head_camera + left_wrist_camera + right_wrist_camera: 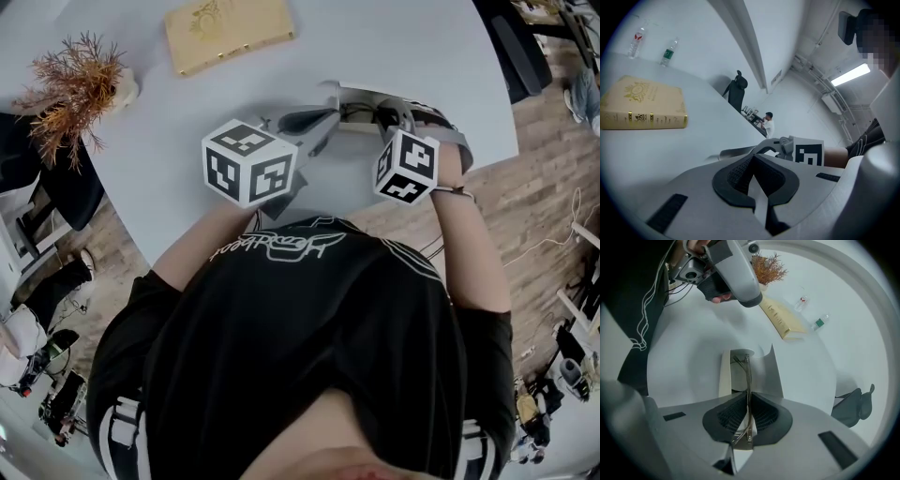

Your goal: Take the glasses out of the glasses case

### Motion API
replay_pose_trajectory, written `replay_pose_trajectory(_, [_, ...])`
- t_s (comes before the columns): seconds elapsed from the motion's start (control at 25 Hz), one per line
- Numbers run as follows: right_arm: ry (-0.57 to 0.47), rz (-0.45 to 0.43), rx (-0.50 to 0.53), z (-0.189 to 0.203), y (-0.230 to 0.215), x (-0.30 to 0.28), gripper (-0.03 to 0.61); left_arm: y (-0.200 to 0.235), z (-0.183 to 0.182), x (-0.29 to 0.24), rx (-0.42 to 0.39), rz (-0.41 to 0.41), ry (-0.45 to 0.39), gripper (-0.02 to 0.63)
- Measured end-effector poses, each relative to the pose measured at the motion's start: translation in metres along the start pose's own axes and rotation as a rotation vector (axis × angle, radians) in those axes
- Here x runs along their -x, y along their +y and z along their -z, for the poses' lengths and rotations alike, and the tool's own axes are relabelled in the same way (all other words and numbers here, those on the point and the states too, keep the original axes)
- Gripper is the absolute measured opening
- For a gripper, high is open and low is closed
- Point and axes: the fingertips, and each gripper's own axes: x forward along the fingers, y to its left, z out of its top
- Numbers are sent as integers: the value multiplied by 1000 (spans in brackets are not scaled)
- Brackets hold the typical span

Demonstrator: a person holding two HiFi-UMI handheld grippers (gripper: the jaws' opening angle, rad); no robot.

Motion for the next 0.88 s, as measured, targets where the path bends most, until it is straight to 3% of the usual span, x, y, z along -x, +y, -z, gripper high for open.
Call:
replay_pose_trajectory(0.32, [14,-7,16,0,1,-1,21,0,-1,5,0,-5,-15,8])
replay_pose_trajectory(0.88, [23,68,13,3,-2,3,20,-6,0,9,-6,-8,-27,8])
